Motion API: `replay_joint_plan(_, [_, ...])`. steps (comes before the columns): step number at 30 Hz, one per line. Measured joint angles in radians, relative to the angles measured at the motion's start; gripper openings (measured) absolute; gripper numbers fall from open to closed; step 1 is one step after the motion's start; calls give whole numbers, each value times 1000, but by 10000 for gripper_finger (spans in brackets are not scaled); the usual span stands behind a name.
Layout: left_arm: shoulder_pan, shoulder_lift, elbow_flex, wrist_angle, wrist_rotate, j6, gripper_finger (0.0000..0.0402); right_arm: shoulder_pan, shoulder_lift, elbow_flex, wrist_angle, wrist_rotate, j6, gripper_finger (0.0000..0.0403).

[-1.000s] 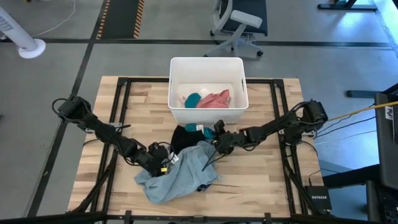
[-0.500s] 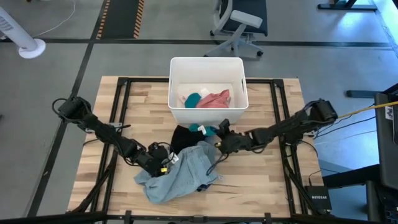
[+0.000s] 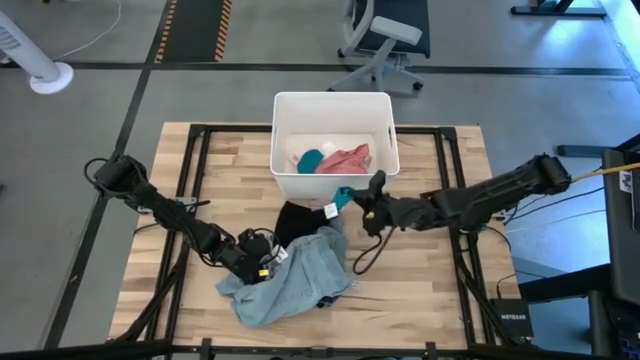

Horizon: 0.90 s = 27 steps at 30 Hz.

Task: Sort clothes
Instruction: Put the blue sock into the white laundry bin

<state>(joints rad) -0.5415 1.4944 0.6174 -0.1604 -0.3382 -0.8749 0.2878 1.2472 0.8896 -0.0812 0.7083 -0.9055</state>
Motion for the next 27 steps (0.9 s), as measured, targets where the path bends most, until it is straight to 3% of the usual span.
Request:
replay_joint_plan(7, [0, 0, 0, 2, -1, 8, 194, -32, -4, 163, -21, 131, -158, 30])
replay_joint_plan(13, [0, 0, 0, 16, -1, 11, 194, -138, -3, 246, -25, 156, -256, 31])
replay_joint_plan(24, [0, 0, 0, 21, -1, 12, 194, -393, 22, 249, -61, 145, -222, 33])
replay_joint_plan(27, [0, 0, 0, 22, -1, 12, 194, -444, 27, 249, -127, 109, -166, 50])
